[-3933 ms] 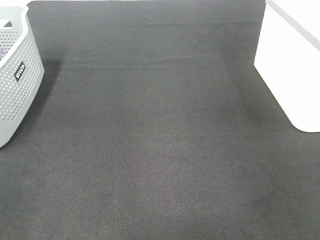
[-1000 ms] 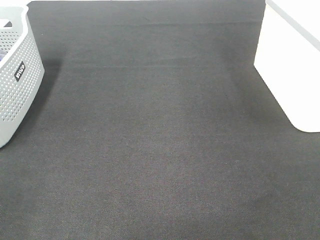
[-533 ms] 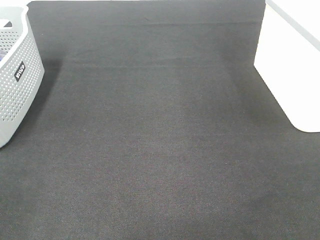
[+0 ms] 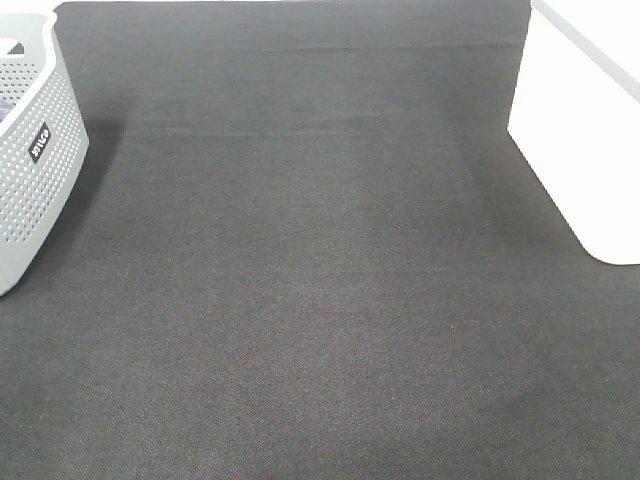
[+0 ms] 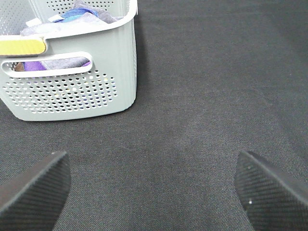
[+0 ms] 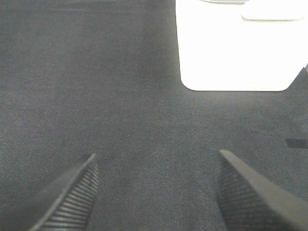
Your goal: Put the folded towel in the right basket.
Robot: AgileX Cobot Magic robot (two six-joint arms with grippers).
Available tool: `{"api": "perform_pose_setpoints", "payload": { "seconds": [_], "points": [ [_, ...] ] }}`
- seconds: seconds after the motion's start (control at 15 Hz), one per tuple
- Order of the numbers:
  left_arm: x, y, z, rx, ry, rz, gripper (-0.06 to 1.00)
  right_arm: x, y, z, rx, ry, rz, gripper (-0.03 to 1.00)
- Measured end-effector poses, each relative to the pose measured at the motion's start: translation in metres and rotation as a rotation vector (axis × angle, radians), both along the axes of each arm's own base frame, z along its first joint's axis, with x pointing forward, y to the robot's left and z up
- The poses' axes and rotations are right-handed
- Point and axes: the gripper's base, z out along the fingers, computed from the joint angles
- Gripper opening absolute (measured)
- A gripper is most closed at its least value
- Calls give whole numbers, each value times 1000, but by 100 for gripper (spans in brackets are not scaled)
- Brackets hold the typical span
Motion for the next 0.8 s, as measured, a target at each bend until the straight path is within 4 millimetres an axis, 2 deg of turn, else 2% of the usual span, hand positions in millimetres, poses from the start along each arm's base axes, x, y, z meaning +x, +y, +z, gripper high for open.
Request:
{"api": "perform_pose_setpoints", "payload": {
  "seconds": [0.8],
  "points": [
    [0,0,0,0,0,0,88,0,0,0,1,-1,1,65]
  ]
}}
